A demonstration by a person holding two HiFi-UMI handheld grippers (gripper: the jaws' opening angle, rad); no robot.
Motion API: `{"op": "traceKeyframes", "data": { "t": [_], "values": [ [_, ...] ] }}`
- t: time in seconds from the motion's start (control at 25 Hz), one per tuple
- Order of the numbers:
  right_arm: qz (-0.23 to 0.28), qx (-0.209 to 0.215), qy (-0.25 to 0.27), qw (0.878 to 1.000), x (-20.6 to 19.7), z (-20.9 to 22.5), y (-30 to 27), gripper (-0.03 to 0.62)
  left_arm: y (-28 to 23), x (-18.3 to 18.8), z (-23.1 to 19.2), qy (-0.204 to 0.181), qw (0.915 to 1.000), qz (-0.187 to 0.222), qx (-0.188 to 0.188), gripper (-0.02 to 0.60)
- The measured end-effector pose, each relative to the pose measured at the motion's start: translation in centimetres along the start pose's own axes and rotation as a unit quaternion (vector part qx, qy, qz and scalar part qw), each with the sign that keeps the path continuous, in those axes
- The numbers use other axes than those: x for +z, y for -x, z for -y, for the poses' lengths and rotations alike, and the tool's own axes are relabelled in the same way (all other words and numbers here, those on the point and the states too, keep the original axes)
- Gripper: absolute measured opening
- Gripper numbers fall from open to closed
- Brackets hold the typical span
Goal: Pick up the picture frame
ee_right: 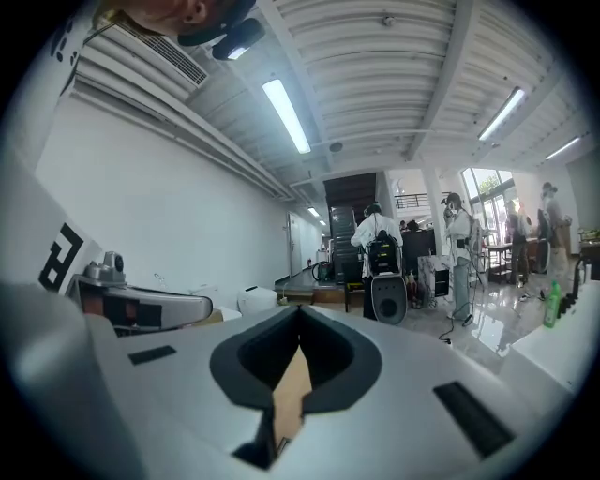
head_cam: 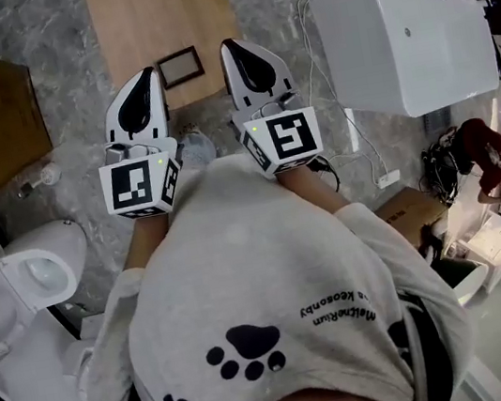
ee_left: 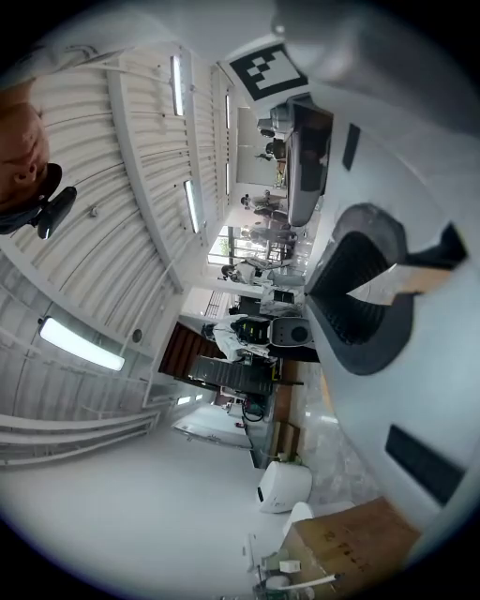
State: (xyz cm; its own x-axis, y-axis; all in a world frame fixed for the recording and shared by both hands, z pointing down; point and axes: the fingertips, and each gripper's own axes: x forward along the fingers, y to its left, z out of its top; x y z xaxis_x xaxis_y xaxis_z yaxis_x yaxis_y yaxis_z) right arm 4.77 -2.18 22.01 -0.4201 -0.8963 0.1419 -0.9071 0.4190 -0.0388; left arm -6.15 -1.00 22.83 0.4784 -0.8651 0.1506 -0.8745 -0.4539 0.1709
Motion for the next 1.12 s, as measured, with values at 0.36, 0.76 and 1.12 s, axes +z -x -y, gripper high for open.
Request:
{"op": "traceKeyframes", "data": {
  "t": [0.36, 0.76, 1.12],
  "values": [
    [-0.030, 0.003, 0.003, 1.000, -0.9, 0.9, -4.1, 0.009, -2.8, -1.3, -2.8, 0.018, 0.9994, -0.028, -0.006, 0.006],
    [-0.066, 0.028, 0.002, 0.997, -3.0, 1.3, -7.8, 0.009, -4.7, -3.5, -5.0, 0.038, 0.9975, -0.060, 0.001, 0.006],
    [-0.097, 0.065, 0.004, 0.993, -6.4, 1.9, -10.1, 0.009, -6.9, -6.1, -6.3, 0.041, 0.9964, -0.074, 0.011, 0.006]
  ]
}}
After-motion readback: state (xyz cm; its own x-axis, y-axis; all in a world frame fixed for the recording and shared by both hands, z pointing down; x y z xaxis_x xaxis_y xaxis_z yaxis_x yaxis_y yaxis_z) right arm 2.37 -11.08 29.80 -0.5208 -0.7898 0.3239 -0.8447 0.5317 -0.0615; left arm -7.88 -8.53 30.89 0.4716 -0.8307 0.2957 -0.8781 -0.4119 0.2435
